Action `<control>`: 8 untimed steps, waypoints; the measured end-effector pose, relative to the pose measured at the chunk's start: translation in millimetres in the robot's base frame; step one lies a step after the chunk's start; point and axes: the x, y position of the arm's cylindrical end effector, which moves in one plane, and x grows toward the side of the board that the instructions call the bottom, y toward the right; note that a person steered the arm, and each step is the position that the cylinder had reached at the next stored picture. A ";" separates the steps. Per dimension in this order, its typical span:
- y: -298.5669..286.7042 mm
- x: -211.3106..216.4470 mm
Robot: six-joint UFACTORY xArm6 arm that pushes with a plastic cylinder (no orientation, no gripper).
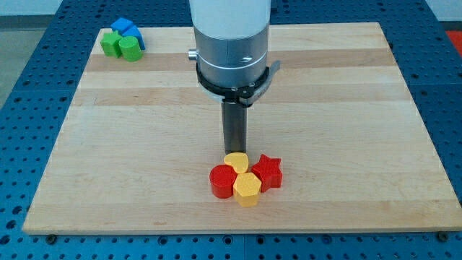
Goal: Push the red star into yellow hexagon
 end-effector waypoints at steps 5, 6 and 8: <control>72.7 -26.0; 83.9 -9.3; 84.0 -3.8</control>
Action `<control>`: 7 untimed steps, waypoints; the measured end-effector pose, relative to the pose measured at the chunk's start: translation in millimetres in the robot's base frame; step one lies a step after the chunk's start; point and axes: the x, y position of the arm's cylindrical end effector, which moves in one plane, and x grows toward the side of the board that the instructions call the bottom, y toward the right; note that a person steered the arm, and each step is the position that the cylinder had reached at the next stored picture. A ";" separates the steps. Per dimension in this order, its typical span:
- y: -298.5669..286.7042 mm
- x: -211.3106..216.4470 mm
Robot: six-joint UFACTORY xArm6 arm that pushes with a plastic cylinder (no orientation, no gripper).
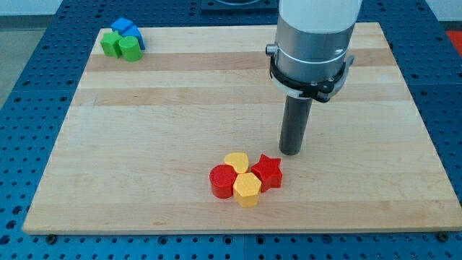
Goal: Push the red star into yellow hexagon
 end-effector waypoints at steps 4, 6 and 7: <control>-0.2 11.6; -7.2 20.6; -10.1 26.0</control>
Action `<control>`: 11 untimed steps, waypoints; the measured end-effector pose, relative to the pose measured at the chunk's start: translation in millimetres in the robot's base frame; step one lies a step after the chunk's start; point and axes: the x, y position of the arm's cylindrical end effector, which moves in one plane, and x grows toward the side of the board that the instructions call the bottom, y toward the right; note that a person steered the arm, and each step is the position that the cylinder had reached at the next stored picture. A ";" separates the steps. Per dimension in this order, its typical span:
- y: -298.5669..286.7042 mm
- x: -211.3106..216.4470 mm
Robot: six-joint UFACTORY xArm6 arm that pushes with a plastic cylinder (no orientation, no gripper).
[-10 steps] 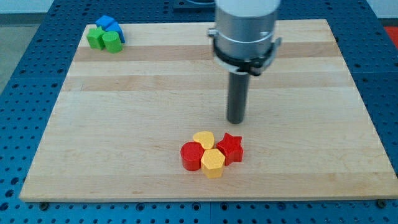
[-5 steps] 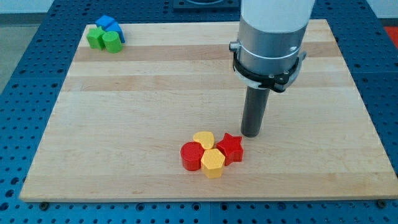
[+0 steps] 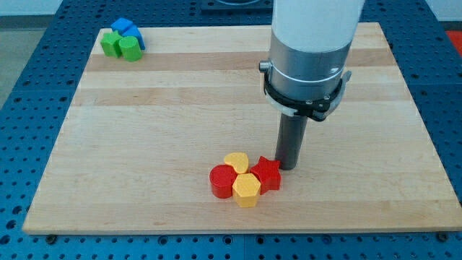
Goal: Push the red star into yellow hexagon
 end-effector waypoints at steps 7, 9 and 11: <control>36.3 -98.3; 146.9 -176.2; 207.2 -281.7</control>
